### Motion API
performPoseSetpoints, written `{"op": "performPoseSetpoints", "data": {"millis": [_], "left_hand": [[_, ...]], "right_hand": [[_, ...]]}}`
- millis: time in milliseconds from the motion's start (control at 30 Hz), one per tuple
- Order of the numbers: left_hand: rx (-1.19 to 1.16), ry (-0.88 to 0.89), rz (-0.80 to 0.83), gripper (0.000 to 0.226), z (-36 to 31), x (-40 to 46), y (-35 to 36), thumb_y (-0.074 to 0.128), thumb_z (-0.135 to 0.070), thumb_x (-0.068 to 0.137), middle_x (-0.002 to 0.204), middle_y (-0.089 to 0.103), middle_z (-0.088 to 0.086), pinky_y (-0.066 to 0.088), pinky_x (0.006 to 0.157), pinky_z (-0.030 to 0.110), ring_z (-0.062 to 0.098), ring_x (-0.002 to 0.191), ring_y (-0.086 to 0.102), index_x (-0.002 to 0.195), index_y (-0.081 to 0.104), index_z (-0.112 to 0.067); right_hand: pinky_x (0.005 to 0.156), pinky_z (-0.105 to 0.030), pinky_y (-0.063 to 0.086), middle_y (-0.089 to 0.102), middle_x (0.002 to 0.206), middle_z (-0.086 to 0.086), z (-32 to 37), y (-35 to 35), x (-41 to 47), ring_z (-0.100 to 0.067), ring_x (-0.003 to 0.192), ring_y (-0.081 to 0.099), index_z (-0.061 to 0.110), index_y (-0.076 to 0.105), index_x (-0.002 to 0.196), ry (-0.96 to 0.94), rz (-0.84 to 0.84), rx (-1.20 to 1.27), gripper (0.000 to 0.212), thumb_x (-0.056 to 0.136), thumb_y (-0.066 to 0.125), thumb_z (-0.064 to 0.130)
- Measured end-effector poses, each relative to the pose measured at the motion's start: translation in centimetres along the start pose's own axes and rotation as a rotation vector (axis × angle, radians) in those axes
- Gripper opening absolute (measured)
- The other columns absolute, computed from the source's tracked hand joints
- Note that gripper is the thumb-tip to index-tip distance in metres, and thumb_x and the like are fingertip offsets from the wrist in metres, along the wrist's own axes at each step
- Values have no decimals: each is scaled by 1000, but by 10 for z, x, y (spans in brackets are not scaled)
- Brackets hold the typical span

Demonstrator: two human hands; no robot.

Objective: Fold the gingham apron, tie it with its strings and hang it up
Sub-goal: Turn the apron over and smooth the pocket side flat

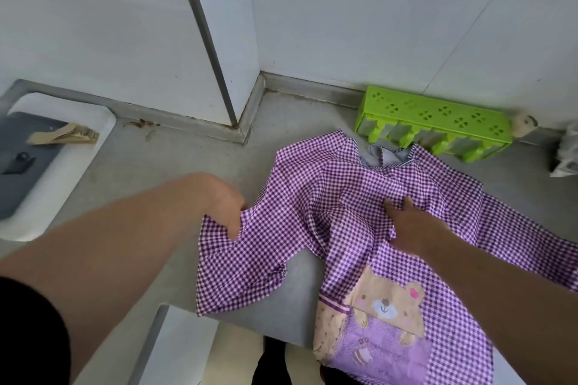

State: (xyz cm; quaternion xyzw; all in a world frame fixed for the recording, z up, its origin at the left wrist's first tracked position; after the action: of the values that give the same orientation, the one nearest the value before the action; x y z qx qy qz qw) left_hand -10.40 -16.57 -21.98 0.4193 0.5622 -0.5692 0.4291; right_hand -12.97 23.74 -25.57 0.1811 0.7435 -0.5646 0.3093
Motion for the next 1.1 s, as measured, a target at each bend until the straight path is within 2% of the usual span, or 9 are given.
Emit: {"op": "performPoseSetpoints", "data": {"millis": [100,267,467,533,600,667,733,933,1100], "left_hand": [[-21,-105,-113,43,10,27,17,45,-25,112,153,53,15,39,110,36,30,137,52,148,53,-5],[-179,-274,-393,41,43,-10,-15,50,-45,105,139,61,11,47,111,47,32,122,62,133,62,-17],[-102,-333,-844,11,50,-55,-49,52,-19,107,82,58,3,51,69,33,23,84,69,99,56,-12],[70,-276,-948,14,25,-70,-46,57,-24,103,91,61,4,50,68,34,19,80,64,109,57,-11],[249,-43,-1044,33,0,-70,-36,62,-33,98,114,60,7,53,83,39,22,100,62,126,58,-16],[385,231,-974,20,-22,-62,-18,61,-37,96,108,62,0,54,82,36,18,96,58,111,63,-24],[389,343,-730,14,-42,-49,3,56,-35,96,86,61,-6,53,72,34,13,79,55,85,58,-27],[91,305,-338,22,-102,-2,60,50,-22,103,73,52,-1,37,59,27,14,63,44,85,62,-17],[-4,227,-270,24,-142,15,85,47,-15,108,87,58,2,40,64,22,8,64,46,120,67,-7]], "right_hand": [[114,-55,42,-3,168,-26,0,1,-1,-44,148,33,27,-8,163,1,-14,-4,96,97,58,52],[111,-57,44,0,168,-28,0,1,-2,-45,147,34,25,-6,163,5,-23,-15,94,98,56,52],[112,-58,43,-1,166,-32,3,1,0,-46,146,34,24,-9,163,18,-7,-8,94,99,53,52],[112,-58,43,-2,166,-32,4,0,0,-46,147,34,24,-10,163,31,0,-15,95,99,54,52],[114,-59,39,-4,166,-31,5,-1,-2,-47,149,28,24,-11,163,32,-1,-8,94,99,54,51],[120,-59,31,-9,168,-27,5,0,-6,-46,154,13,25,-12,163,27,2,34,93,101,54,46],[120,-59,30,-12,170,-17,4,1,-15,-42,156,5,27,-11,163,31,-20,108,93,101,56,42],[103,-49,51,34,155,-6,16,9,-49,-30,139,44,21,27,155,14,-267,156,77,93,60,54],[128,-46,13,-14,171,-4,1,46,-52,-25,158,-9,18,-7,164,-151,-77,205,118,83,58,76]]}}
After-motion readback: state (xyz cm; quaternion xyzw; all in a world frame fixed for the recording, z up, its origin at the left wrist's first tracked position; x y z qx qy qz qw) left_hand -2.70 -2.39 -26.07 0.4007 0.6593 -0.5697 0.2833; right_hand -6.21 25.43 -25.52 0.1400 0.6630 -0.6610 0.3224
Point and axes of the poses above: each hand's wrist, its own x-axis towards the middle knuckle, its own y-axis out of the palm, z = x × y, the point moved 3 cm from there along x, towards the middle knuckle
